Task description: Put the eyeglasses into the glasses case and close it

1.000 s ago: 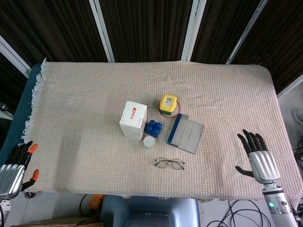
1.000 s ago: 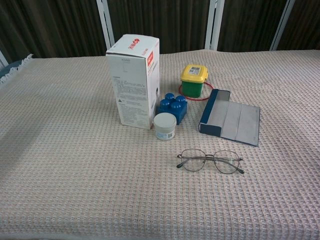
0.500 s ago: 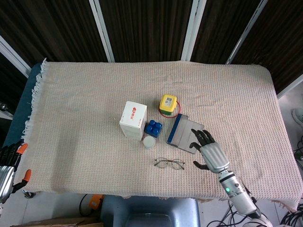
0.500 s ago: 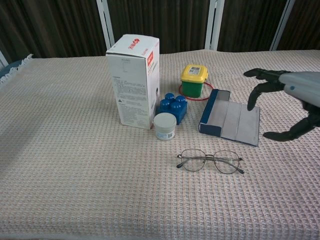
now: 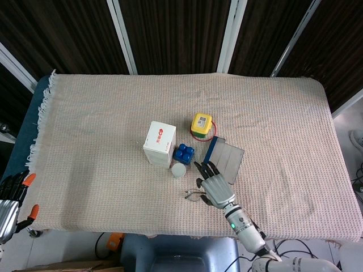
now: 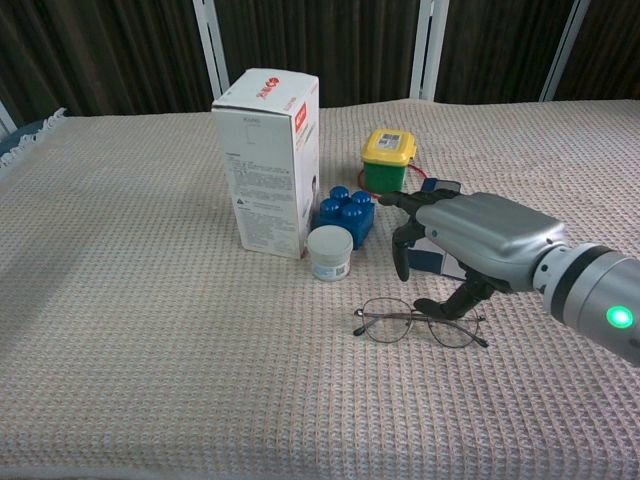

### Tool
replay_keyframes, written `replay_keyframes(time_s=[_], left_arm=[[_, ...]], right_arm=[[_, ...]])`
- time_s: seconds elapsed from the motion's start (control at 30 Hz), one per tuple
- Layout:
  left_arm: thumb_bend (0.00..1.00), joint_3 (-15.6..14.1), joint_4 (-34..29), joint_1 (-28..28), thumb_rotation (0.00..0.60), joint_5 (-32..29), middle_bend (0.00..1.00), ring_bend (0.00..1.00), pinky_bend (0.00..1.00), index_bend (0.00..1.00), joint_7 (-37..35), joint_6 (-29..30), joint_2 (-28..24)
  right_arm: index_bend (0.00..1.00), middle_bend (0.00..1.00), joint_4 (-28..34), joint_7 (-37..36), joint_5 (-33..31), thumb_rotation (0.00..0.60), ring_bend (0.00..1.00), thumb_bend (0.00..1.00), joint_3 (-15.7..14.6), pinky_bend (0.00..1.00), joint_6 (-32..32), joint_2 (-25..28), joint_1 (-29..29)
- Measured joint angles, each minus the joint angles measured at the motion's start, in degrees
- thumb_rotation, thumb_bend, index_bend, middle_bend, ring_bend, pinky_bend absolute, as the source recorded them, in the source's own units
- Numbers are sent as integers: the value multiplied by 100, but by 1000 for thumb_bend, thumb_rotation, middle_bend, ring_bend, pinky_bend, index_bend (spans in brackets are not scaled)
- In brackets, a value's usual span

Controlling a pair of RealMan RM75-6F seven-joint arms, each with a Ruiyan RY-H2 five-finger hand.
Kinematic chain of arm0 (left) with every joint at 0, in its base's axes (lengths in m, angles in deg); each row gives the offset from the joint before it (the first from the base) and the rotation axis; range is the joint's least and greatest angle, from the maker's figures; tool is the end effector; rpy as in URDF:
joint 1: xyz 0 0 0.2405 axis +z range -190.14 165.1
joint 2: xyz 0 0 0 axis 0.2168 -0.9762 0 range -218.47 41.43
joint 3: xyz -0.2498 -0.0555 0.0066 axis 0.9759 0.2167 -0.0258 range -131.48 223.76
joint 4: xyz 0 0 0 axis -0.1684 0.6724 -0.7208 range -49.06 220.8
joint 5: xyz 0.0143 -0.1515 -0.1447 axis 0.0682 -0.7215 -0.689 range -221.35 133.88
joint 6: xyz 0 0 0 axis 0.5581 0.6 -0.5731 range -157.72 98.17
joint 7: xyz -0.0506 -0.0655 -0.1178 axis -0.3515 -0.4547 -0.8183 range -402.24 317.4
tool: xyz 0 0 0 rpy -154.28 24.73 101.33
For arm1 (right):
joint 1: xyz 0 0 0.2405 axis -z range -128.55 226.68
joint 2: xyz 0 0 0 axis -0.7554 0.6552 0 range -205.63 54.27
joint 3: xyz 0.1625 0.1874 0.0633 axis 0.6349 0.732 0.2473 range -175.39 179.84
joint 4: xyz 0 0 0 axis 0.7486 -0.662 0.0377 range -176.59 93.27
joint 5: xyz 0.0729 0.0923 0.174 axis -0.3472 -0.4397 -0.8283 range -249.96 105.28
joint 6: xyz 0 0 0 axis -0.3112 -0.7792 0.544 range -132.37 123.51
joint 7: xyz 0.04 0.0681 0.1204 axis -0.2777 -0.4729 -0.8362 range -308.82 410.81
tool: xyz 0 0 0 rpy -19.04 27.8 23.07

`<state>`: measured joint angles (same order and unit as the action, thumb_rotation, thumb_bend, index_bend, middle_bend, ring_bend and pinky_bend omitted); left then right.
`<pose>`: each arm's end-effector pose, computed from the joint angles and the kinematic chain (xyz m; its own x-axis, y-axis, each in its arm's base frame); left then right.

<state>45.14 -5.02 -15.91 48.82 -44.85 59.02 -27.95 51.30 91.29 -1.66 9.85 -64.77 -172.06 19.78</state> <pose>-0.3115 0.1588 0.1739 0.4422 0.0142 0.8968 0.8934 -0.0956 -0.4390 -0.1438 -0.2579 -0.0541 0.5490 -0.2355 0.8019 -0.7999 -0.4262 0.4225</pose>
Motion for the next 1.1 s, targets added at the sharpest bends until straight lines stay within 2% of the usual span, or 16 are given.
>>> replay_keyframes(time_s=[1.1], left_arm=[[412,-7,57,23,600,61,0,0,9,0,-95,46,-3]], right_arm=[[635,27,-273,770,-866,600,0,494,-312,0,-87,-184,-348]])
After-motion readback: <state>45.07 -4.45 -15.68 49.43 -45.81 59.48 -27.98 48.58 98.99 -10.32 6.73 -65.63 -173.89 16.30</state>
